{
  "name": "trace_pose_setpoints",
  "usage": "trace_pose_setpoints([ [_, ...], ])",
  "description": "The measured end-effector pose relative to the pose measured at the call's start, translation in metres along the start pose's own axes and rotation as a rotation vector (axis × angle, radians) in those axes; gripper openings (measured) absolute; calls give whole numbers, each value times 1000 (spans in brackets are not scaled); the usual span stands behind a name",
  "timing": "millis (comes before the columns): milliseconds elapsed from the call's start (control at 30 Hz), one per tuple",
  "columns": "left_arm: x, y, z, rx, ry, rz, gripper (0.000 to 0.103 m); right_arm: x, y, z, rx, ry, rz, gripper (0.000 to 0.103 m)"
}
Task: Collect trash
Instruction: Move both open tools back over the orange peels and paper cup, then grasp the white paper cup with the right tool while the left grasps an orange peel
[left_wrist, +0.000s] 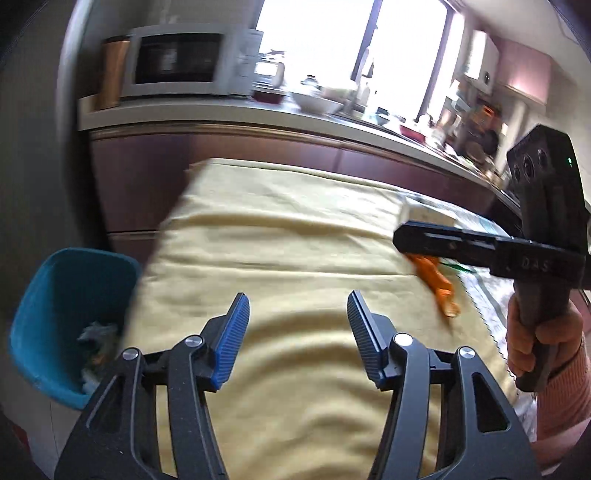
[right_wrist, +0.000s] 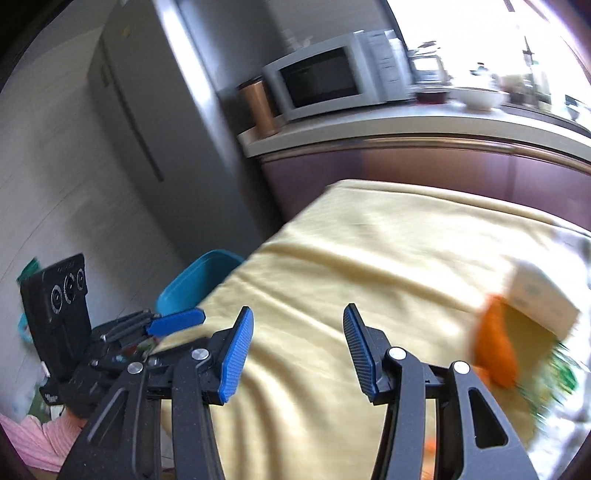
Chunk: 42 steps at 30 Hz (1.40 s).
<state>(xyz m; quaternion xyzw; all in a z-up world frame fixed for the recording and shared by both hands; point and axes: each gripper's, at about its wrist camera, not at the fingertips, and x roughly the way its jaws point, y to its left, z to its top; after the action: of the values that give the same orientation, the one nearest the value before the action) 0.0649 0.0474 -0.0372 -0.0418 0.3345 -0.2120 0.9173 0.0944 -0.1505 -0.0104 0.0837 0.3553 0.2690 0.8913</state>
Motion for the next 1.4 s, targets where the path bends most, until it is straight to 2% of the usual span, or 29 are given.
trace_pose_setpoints([
  [233,36,-78,-3,119,70,-129,57,-49,-63,-16,113,-83,-117,48],
  [400,58,-118,-7,169,115,-181,60,-67,-106,-24,189,-118,-193,48],
  [600,78,-147,-8,218,163,-189,62,-63,-137,-27,235,-123,-224,48],
  [833,99,-153,-8,211,243,-143,62,-50,-151,-17,222,-119,-213,46],
  [867,100,-154,-7,213,242,-137,62,-47,-152,-15,220,-115,-208,43],
  [967,103,-156,-5,212,253,-126,57,-41,-152,-11,215,-109,-202,38],
  [1033,107,-155,-3,208,258,-110,49,-39,-151,-9,213,-107,-199,34],
  [1200,110,-153,1,200,267,-110,37,-36,-150,-8,212,-106,-186,25],
  [1267,110,-154,0,207,265,-112,32,-35,-150,-8,208,-103,-183,18],
  [1333,110,-155,0,209,266,-128,19,-35,-150,-9,209,-102,-179,12],
  [1400,108,-157,-2,220,256,-125,18,-35,-150,-9,208,-105,-178,10],
])
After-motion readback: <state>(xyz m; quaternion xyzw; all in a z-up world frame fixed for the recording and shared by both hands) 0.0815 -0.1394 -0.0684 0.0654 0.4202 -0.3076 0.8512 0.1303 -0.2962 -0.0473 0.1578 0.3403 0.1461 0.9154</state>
